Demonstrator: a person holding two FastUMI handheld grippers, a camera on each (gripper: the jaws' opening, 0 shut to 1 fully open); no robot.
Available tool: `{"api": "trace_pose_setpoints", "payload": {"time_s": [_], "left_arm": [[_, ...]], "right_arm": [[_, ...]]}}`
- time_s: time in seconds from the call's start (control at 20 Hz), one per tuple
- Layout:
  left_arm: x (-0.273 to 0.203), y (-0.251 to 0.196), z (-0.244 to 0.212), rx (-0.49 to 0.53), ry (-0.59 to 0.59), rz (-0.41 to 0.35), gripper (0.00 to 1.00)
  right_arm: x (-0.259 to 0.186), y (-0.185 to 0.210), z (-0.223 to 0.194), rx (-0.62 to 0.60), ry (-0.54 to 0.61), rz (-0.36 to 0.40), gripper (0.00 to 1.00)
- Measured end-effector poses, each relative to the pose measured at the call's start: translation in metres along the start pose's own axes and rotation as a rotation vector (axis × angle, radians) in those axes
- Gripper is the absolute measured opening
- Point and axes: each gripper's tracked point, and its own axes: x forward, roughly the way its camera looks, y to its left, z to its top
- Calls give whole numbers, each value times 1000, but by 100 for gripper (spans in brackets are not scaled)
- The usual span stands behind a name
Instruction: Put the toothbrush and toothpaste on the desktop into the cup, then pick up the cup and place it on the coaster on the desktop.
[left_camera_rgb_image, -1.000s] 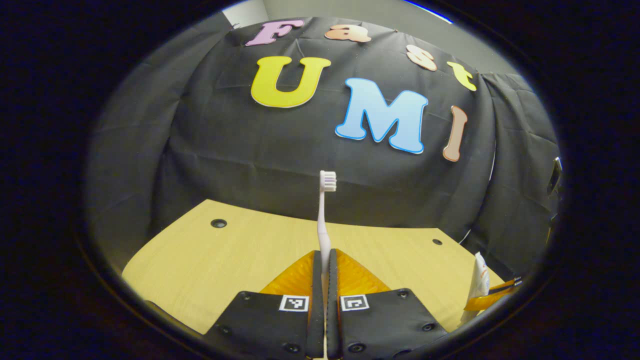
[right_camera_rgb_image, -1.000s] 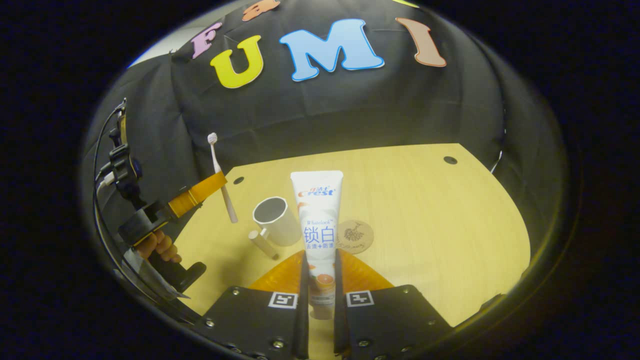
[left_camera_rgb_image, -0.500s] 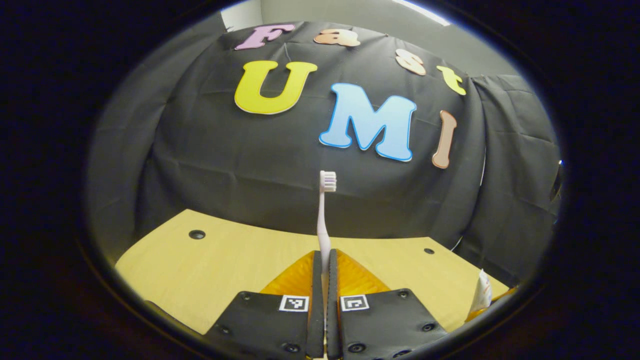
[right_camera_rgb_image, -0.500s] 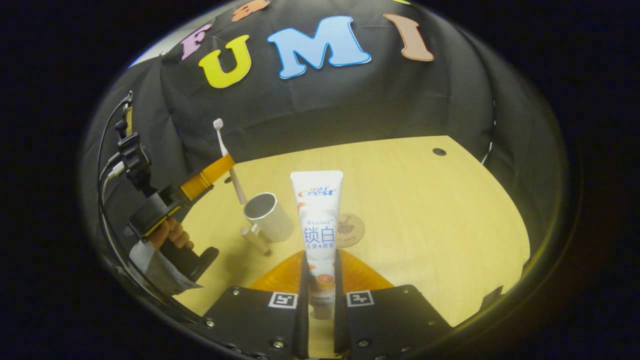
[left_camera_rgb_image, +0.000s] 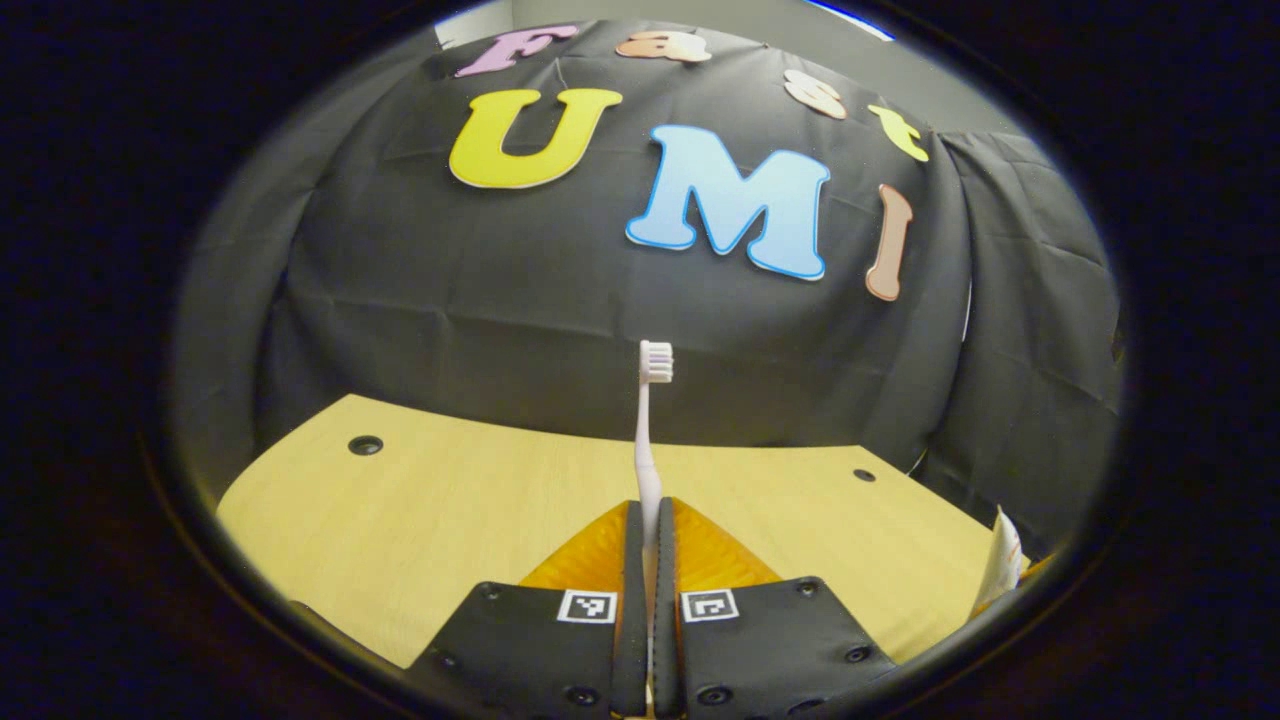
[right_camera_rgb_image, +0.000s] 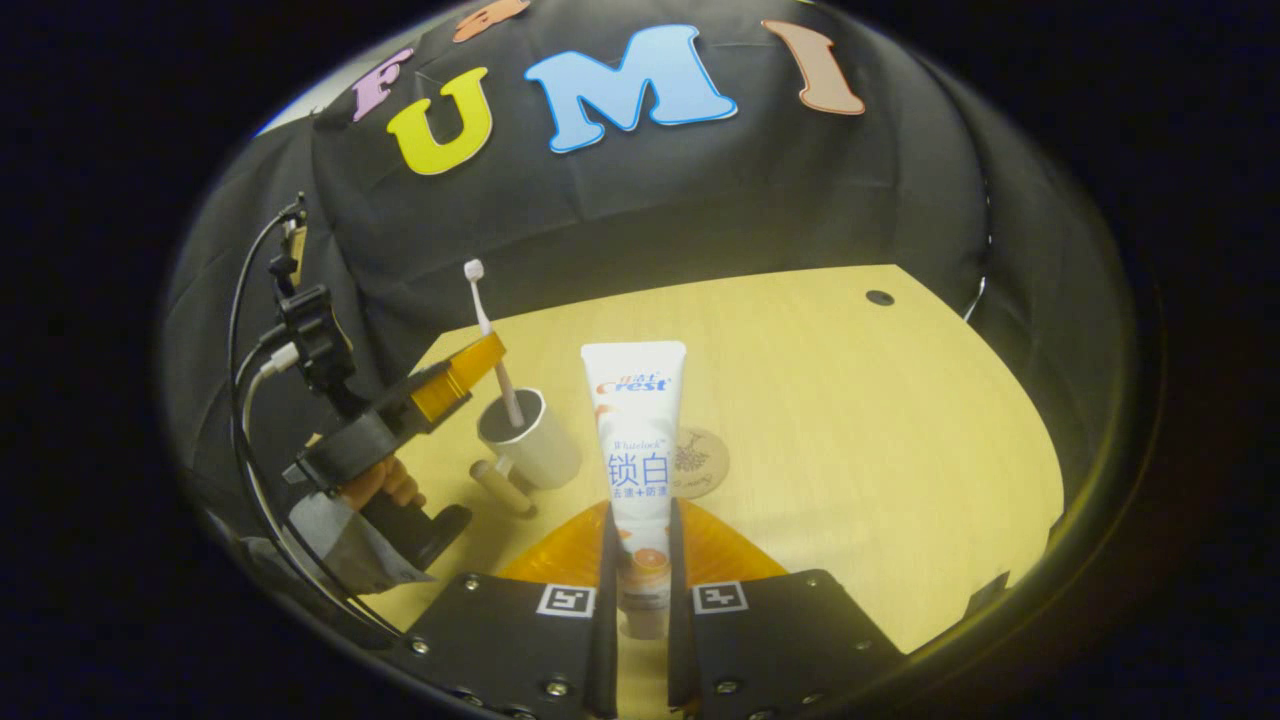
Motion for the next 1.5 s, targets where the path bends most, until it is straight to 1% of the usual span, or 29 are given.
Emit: {"api": "trace_pose_setpoints", "payload": {"time_s": [0.05,0.15,0.2,0.25,0.3,0.35,0.4,0.45,0.5,0.65,0.85,1.1,1.2,1.25,1.3,1.35,1.5], "left_arm": [[1,-1,-6,1,17,-2,12],[1,0,-15,-13,53,-8,12],[-4,-2,-19,-27,65,-17,12],[-6,-3,-20,-38,71,-26,14],[-9,-9,-20,-47,79,-39,19],[-10,-10,-22,-45,93,-43,24],[-14,-11,-25,-44,107,-47,31],[-16,-9,-27,-46,117,-47,38],[-21,-10,-25,-47,123,-44,40],[-37,-7,-17,-40,111,-22,97],[-60,5,-14,-47,124,14,95],[-90,26,-10,-96,137,63,96],[-100,33,-10,-105,144,76,94],[-104,36,-11,-111,147,76,96],[-108,39,-12,-114,155,81,95],[-113,42,-15,-117,162,83,94],[-125,42,-25,-138,184,73,96]], "right_arm": [[2,2,2,-2,-2,5,21],[6,5,8,-20,-10,13,20],[7,8,12,-31,-17,19,22],[8,10,16,-43,-25,26,22],[10,14,21,-53,-36,35,21],[12,17,27,-62,-46,44,23],[14,21,31,-70,-56,54,21],[16,26,35,-76,-63,67,20],[17,31,38,-80,-70,81,21],[23,47,48,-101,-89,119,21],[32,68,71,-124,-141,169,21],[50,92,100,-133,-214,229,21],[59,102,108,-137,-235,250,20],[63,107,110,-137,-242,260,23],[66,112,113,-136,-248,270,21],[69,117,114,-134,-256,280,21],[80,130,122,-118,-293,298,20]]}}
